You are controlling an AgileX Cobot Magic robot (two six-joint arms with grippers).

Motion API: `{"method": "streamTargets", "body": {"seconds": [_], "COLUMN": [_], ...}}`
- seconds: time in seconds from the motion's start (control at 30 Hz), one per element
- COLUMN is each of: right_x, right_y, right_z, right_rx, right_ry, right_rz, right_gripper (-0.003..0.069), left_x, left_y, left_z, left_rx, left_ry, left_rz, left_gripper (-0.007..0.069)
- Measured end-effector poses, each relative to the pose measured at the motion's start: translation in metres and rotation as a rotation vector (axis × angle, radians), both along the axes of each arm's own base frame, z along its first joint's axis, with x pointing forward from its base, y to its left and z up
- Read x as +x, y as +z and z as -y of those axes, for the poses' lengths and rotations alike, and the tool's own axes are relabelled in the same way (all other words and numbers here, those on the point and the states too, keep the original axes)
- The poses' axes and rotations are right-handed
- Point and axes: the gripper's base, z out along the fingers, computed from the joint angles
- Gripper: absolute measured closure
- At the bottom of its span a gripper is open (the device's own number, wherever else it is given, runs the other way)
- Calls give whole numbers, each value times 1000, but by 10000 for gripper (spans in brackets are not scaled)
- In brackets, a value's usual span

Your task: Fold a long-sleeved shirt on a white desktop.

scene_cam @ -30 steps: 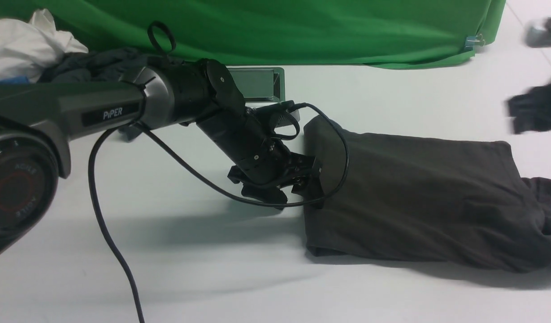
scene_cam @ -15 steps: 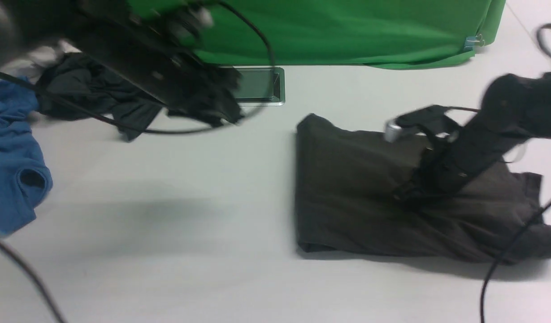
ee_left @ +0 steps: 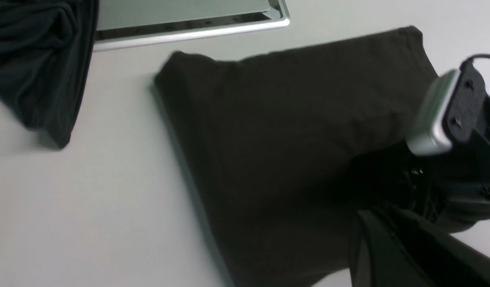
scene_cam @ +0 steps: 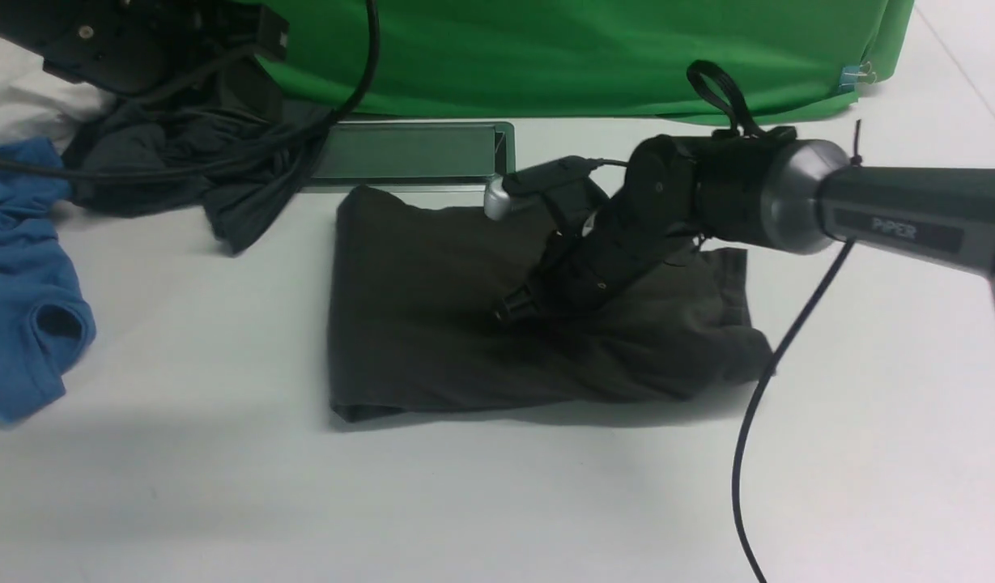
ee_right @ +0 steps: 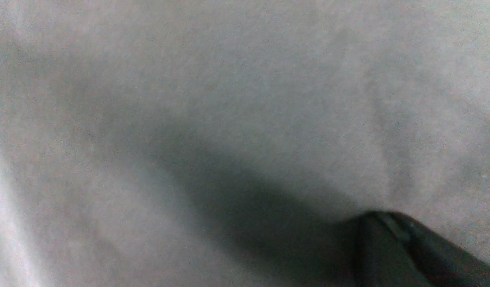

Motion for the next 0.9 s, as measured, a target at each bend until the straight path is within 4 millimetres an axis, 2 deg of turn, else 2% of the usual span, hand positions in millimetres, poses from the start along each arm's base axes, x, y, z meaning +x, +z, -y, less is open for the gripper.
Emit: {"method": "streamTargets", "body": {"seconds": [0.17,0.27,0.3,0.33,0.37,0.43,0.5,0.53,0.63,0.7,0.73,0.77,0.9], "right_x": [3,3,2,2,1,-3,-9,-10,-28,-37,-53,-65,-114], "right_y": [7,31,56,56,84,125,167,174,229,244,267,281,325], "right_z": [-2,0,3,3,7,17,37,41,83,94,108,116,142], "right_rx": [18,19,27,27,32,54,84,89,122,126,132,138,183], "right_ry": [-24,-11,0,0,10,3,-35,-44,-138,-154,-168,-174,-193], "right_rz": [-5,49,116,116,188,286,369,384,445,462,492,510,631], "right_gripper": [636,628,622,622,610,597,589,588,579,578,576,575,575], "left_x": [1,2,2,2,1,1,1,1,-5,-7,-12,-19,-51], "left_y": [-4,-14,-20,-22,-26,-30,-30,-30,-23,-20,-14,-9,11], "left_z": [0,-1,0,0,1,3,7,7,14,16,20,22,26], "left_rx": [2,1,-7,-8,-22,-44,-77,-80,-161,-189,-221,-237,-230], "left_ry": [8,16,19,21,20,-3,-23,-24,-67,-84,-118,-157,-304], "left_rz": [6,-4,-16,-21,-28,-27,-21,-20,-15,-13,-4,-1,-4], "left_gripper": [607,607,607,607,607,607,607,607,607,607,607,607,607]}}
